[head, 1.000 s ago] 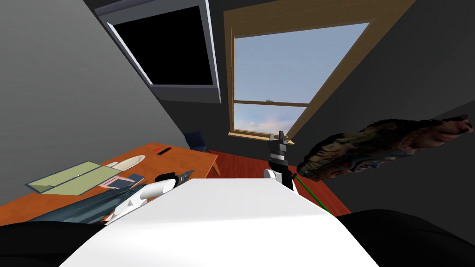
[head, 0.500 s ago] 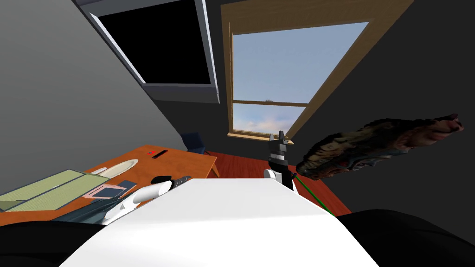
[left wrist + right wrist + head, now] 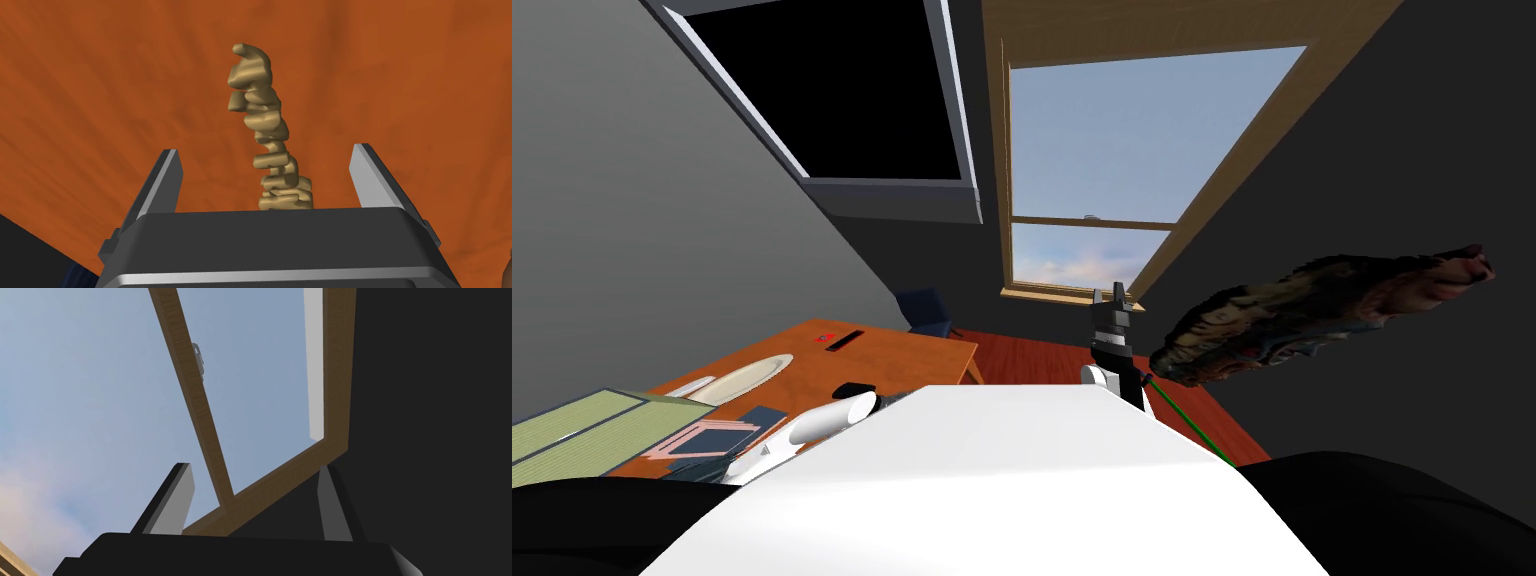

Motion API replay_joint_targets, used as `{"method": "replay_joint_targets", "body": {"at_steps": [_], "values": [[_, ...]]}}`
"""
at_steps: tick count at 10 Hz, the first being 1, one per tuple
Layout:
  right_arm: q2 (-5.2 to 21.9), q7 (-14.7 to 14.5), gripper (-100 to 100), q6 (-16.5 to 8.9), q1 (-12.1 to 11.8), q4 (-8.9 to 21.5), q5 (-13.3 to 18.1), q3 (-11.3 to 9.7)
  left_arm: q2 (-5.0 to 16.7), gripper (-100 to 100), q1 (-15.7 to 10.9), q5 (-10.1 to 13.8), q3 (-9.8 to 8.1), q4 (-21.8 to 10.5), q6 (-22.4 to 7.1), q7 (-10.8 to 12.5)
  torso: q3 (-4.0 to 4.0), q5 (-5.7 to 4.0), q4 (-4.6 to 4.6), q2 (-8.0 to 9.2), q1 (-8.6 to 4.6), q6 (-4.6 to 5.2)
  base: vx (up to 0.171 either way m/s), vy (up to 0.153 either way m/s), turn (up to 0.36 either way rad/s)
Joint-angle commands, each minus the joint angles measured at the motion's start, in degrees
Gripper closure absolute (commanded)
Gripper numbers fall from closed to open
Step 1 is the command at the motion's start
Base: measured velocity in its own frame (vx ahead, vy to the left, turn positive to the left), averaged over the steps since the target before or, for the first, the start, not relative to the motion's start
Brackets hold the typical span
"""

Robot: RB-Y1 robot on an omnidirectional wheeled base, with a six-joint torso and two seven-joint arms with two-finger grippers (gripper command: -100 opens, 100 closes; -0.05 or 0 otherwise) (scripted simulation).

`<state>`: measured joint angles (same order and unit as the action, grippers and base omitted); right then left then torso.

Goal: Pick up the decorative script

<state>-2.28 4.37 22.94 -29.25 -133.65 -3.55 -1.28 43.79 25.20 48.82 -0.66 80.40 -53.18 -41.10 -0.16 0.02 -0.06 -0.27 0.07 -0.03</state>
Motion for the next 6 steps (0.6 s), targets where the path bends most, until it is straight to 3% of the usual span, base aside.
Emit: {"method": "replay_joint_targets", "body": {"at_steps": [1, 3, 4, 5, 6], "values": [[0.0, 0.0, 0, 0.0, 0.0, 0.0, 0.0, 0.0, 0.44, -100, 0.11, 1.18, -0.06, -1.06, -2.07, -0.79, 0.0, 0.0, 0.0, 0.0, 0.0, 0.0, 0.062, 0.029, -0.043], [0.0, 0.0, 0, 0.0, 0.0, 0.0, 0.0, 0.0, 0.8, -100, 0.0, 2.26, -0.02, -2.33, -4.07, -1.42, 0.03, -0.01, 0.01, 0.06, -0.02, -0.01, 0.06, 0.027, -0.03], [0.0, 0.0, 0, 0.0, 0.0, 0.0, 0.0, 0.0, 0.64, -100, -0.18, 1.95, 0.02, -2.29, -3.2, -1.3, 0.02, 0.0, 0.01, 0.04, -0.01, 0.0, 0.03, 0.013, -0.009], [0.0, 0.0, 0, 0.0, 0.0, 0.0, 0.0, 0.0, 0.66, 0, -0.24, 2.04, 0.03, -2.47, -3.38, -1.5, 0.07, -0.01, 0.02, 0.13, -0.07, -0.01, 0.005, 0.003, 0.001], [0.0, 0.0, 0, 0.0, 0.01, 0.0, 0.0, 0.0, -1.1, -100, -0.95, 0.62, 0.96, -4.23, -1.81, -1.1, 0.12, -0.03, 0.04, 0.22, -0.11, -0.01, -0.008, 0.037, -0.075]]}}
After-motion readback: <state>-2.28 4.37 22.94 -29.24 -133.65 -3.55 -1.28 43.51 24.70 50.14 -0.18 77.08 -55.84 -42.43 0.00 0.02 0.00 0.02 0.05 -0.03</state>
